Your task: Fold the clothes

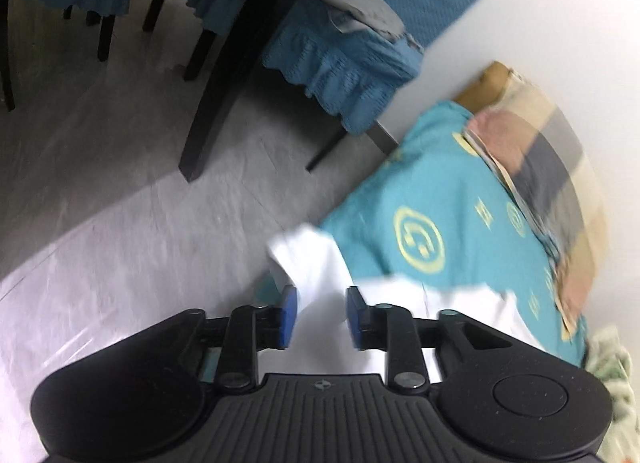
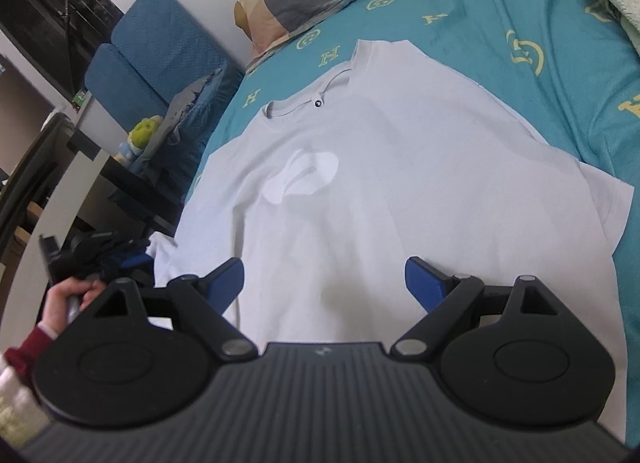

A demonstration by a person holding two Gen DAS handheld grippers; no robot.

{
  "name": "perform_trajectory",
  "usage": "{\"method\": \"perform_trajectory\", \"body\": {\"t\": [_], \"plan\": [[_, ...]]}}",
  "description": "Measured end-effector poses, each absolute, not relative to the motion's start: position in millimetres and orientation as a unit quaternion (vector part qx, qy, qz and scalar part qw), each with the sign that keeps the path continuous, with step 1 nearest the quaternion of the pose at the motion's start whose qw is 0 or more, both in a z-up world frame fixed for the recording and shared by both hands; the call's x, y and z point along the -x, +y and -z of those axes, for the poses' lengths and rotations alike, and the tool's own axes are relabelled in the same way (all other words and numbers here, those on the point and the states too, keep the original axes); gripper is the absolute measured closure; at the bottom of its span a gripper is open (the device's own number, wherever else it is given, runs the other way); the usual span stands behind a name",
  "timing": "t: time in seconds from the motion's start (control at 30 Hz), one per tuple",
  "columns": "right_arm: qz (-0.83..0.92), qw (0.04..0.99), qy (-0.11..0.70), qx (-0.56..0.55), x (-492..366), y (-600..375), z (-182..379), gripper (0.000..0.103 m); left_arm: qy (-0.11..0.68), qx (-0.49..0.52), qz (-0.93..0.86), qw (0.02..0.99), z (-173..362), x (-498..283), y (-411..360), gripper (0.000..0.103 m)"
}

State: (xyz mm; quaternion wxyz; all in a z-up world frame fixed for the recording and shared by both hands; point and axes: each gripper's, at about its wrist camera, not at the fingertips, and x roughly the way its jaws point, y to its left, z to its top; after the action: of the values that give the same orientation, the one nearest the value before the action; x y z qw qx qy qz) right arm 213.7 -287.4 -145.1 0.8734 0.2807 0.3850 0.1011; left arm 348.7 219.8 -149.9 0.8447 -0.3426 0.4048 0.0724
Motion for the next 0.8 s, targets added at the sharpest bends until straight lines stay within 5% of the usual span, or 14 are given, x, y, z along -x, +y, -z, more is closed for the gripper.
{"method": "perform_trajectory", "body": {"t": [0.1, 0.63, 0.7, 0.77, 0.8], "plan": [[-0.100, 0.877, 0.377, -0.279, -207, -290, 139, 0.014, 0.423, 0.332, -0.049, 0.842, 134, -306, 212, 0.051], [-0.072, 0.904, 0.332, -0.261, -155, -315, 102, 0.014, 0.637, 0.290, 0.092, 0.708, 118, -64, 51, 0.035], [-0.068, 0.905, 0.330, -0.259, -148, -318, 101, 0.014, 0.647, 0.265, 0.098, 0.708, 122, -54, 31, 0.039], [-0.065, 0.905, 0.331, -0.260, -144, -320, 102, 0.014, 0.654, 0.238, 0.095, 0.712, 124, -47, 20, 0.067], [-0.063, 0.905, 0.332, -0.259, -142, -321, 102, 0.014, 0.657, 0.235, 0.095, 0.709, 123, -46, 20, 0.096]]}}
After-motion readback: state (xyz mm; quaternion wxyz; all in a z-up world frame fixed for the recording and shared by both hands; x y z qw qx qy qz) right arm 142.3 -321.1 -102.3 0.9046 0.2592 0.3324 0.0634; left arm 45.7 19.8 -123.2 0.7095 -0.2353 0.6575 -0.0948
